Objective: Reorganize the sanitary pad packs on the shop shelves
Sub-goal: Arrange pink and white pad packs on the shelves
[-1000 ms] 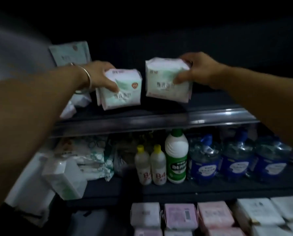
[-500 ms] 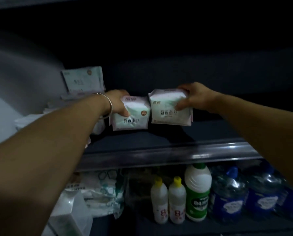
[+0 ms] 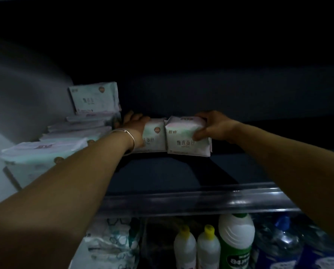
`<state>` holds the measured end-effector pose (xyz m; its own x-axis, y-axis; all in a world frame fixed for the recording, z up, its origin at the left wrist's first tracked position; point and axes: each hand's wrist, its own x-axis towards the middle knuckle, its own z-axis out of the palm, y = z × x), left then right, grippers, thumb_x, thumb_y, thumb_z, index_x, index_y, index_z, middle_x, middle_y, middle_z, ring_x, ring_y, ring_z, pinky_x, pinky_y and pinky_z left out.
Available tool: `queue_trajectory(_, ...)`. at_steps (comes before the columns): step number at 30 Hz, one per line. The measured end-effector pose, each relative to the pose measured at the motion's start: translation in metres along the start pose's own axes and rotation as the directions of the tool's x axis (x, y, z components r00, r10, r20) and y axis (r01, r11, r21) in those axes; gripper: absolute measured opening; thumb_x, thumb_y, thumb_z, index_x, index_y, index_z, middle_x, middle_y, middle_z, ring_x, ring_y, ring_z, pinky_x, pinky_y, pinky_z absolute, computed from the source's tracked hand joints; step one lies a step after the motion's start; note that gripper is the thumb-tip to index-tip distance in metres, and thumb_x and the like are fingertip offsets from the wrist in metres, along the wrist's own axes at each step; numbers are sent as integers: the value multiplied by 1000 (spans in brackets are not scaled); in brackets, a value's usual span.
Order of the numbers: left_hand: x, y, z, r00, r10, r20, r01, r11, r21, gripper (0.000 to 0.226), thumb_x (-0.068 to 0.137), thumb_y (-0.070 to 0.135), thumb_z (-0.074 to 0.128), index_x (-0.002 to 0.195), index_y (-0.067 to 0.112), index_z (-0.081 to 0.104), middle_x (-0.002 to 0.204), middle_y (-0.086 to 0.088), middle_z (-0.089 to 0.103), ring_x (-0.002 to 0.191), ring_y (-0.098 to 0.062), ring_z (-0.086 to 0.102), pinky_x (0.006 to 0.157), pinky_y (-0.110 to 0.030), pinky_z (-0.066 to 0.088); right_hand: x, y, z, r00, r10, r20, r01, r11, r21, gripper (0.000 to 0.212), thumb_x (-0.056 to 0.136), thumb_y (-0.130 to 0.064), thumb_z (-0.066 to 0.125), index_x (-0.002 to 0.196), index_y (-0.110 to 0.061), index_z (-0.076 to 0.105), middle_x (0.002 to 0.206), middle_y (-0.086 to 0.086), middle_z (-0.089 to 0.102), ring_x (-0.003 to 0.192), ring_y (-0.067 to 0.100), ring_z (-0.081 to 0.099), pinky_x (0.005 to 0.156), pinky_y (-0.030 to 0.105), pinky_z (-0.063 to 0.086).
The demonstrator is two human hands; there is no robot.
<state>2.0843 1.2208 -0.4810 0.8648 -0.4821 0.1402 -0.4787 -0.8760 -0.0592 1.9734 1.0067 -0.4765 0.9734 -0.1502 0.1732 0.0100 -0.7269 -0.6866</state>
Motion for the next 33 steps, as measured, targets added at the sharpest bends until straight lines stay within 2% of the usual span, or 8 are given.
queue_trajectory(3,-1,5,11,990,25,-137,-9,993,120,92,74,37,73,146,28,18,148,-2,19,135,-26,17,109,-38,19,6,6,2,1000,-11,-4,11,1000,-15,53,70,-14,78,118,-21,58,110,1,61,101,19,59,90,36,52)
queue_trajectory(6,0,13,16,972,52,-231,3,973,233,87,76,39,71,145,23,21,140,-5,26,127,-27,25,101,-37,25,13,9,-4,999,-25,-36,25,1000,9,49,70,-11,78,113,-22,58,107,-1,60,99,18,58,85,32,52)
queue_trajectory(13,27,17,29,941,-55,-333,110,983,148,62,90,20,55,144,16,26,140,-11,27,129,-31,25,100,-43,31,38,16,-3,996,-62,-63,65,996,61,44,69,-8,78,106,-21,58,100,-2,61,93,16,59,67,20,48)
queue_trajectory(25,91,10,45,919,-71,-389,129,984,126,45,96,13,37,141,9,31,139,-14,31,129,-32,29,94,-43,40,89,25,4,985,-74,-153,76,997,2,53,69,-4,78,118,-11,60,106,1,60,95,16,57,72,21,45)
queue_trajectory(27,101,6,49,905,-60,-422,137,978,156,43,93,14,36,135,11,42,133,-11,42,123,-31,40,87,-40,46,96,28,6,985,-72,-154,72,997,-6,55,68,-5,79,119,-10,59,108,3,61,98,18,58,76,24,46)
queue_trajectory(29,104,8,44,888,-41,-458,156,963,218,40,81,23,40,108,19,69,105,-4,62,97,-23,61,65,-31,53,102,33,7,986,-65,-156,62,998,-18,59,68,-6,79,123,-9,57,115,5,61,102,19,58,80,26,47)
queue_trajectory(30,104,7,42,879,-43,-475,176,955,240,36,77,27,45,101,21,72,98,-2,64,90,-21,63,61,-29,53,105,35,7,986,-60,-159,57,998,-21,63,69,-7,79,126,-8,55,119,6,60,106,20,57,82,26,47)
queue_trajectory(33,116,6,51,913,-34,-405,104,983,150,46,94,22,42,138,10,38,136,-11,39,125,-31,37,92,-41,43,111,39,7,985,-65,-163,55,997,-62,63,70,-8,78,128,-10,54,121,6,59,104,18,56,81,25,45)
